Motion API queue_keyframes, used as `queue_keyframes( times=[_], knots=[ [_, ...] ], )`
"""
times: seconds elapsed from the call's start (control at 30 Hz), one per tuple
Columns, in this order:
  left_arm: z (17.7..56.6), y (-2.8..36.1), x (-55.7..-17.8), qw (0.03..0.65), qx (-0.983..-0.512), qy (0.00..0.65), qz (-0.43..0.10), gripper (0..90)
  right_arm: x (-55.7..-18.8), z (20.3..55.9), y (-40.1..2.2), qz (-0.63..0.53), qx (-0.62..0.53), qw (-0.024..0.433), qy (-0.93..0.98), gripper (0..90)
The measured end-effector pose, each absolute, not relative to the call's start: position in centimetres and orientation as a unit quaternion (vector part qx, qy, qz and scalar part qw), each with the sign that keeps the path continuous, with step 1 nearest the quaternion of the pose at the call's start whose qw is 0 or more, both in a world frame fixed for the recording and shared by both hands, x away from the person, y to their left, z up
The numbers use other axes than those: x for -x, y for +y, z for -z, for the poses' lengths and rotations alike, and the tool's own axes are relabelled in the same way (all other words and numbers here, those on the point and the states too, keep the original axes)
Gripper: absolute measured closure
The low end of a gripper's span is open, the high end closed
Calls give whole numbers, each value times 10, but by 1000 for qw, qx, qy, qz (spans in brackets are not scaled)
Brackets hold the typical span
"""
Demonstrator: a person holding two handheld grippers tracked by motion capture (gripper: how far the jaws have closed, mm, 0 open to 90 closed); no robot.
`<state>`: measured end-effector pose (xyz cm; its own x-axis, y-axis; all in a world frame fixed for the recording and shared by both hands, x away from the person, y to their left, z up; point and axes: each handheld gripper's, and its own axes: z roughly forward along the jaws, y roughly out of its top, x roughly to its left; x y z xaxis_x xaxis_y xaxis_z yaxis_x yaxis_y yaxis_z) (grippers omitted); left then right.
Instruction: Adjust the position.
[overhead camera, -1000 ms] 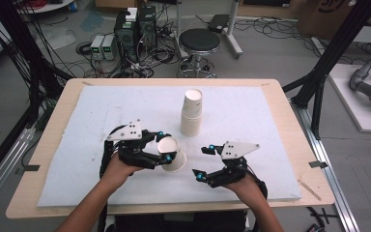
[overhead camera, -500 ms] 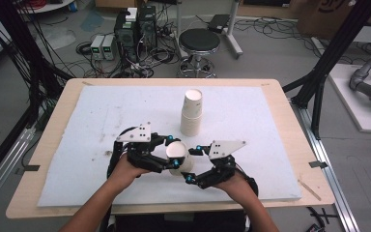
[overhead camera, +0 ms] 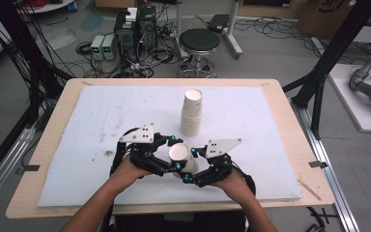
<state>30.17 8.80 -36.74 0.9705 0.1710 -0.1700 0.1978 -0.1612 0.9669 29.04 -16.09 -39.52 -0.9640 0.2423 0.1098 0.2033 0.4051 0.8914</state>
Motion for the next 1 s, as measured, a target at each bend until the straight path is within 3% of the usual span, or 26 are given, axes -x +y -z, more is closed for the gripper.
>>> queue_keyframes(
  times=[0.03,1.0],
  knots=[
    [367,87,-302,630,-765,132,12,145,-290,395,-161,-527,-132,19,840,294],
    [350,86,-305,532,-842,91,2,149,-293,364,-143,-369,-62,86,924,294]
  ],
)
